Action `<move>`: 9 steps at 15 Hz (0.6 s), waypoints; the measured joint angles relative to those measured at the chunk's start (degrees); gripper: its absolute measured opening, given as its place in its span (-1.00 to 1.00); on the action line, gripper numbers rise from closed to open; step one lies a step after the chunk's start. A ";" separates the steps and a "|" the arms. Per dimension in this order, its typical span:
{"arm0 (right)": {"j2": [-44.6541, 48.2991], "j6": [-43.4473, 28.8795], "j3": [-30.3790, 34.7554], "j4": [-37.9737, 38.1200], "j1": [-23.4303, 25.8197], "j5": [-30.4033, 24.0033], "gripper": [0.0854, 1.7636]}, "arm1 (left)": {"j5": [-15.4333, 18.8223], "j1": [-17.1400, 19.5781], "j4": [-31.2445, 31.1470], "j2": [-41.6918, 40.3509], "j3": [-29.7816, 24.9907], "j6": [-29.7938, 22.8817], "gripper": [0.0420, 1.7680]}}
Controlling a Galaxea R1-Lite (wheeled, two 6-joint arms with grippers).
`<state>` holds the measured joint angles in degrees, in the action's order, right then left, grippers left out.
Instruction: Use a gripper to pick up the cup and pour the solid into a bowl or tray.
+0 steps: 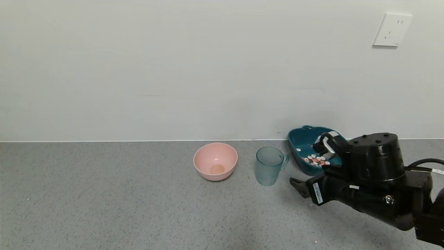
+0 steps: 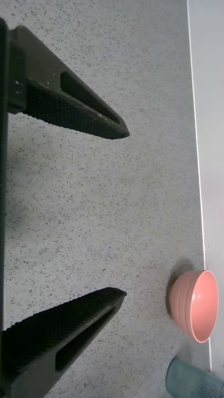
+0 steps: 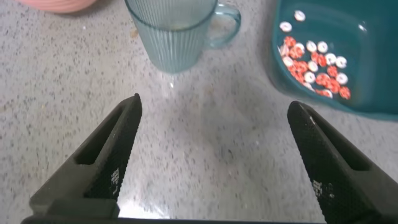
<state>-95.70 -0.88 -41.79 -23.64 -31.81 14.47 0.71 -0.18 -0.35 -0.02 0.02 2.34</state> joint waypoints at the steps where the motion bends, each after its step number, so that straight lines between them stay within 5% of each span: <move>1: 1.55 0.00 1.48 0.07 0.00 0.02 0.92 | -0.02 0.00 0.02 0.00 0.00 0.02 0.94; 9: 12.43 -0.17 13.07 -0.01 0.33 3.78 0.92 | -0.02 0.00 0.00 0.00 -0.02 0.02 0.94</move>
<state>-83.26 -1.05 -28.72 -23.65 -31.48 18.25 0.68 -0.18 -0.35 -0.02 0.00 2.36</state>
